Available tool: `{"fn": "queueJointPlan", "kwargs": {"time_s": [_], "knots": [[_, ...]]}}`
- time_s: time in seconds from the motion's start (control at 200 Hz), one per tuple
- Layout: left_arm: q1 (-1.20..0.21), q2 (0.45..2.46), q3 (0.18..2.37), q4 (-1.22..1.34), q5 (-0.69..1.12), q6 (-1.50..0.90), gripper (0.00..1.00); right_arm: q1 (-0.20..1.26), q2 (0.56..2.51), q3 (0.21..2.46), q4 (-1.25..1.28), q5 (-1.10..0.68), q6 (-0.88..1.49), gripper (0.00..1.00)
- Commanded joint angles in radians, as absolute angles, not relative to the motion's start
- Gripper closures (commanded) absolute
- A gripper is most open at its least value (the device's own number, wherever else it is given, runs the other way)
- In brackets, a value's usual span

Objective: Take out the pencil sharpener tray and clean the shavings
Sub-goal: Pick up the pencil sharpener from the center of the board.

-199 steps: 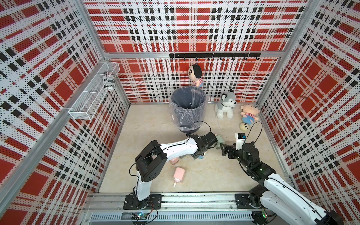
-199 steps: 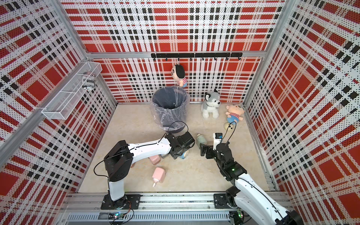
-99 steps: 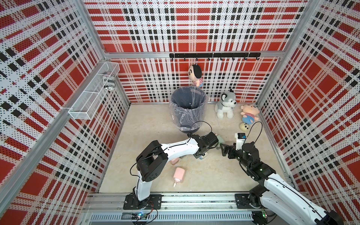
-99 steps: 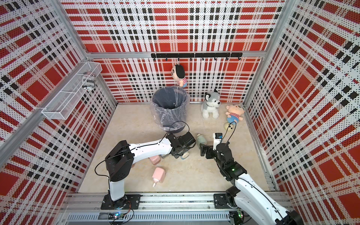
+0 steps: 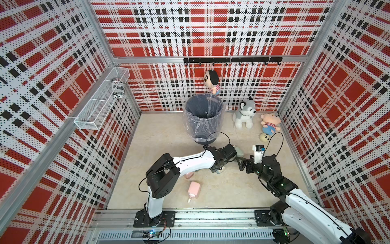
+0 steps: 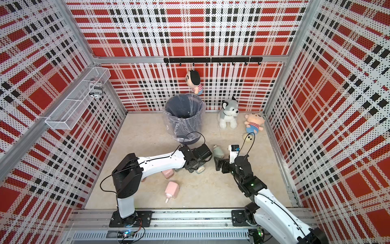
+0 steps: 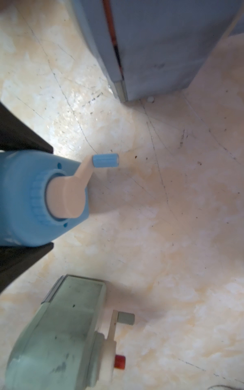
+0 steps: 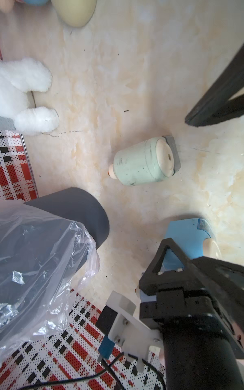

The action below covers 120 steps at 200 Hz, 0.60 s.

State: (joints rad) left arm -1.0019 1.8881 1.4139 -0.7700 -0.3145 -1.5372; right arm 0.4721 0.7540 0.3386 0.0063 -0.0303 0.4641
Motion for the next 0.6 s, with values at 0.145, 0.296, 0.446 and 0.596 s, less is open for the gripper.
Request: {"fn": "queueJointPlan", "kwargs": {"time_s": [0.145, 0.296, 0.446, 0.596], "knots": [[-0.964, 1.664, 1.35, -0.799, -0.334, -1.532, 0.79, 0.593, 0.742, 0.302, 0.152, -0.026, 0.414, 0.0], [-0.917, 1.575, 1.334, -0.817, -0.321, -1.499, 0.79, 0.749, 0.748, 0.29, 0.216, 0.092, 0.345, 0.0], [-0.848, 1.495, 1.308, -0.833, -0.287, -1.463, 0.79, 0.91, 0.798, 0.293, 0.28, 0.26, 0.248, 0.0], [-0.799, 1.444, 1.292, -0.843, -0.256, -1.436, 0.8, 1.0, 0.913, 0.337, 0.316, 0.317, 0.183, 0.0]]}}
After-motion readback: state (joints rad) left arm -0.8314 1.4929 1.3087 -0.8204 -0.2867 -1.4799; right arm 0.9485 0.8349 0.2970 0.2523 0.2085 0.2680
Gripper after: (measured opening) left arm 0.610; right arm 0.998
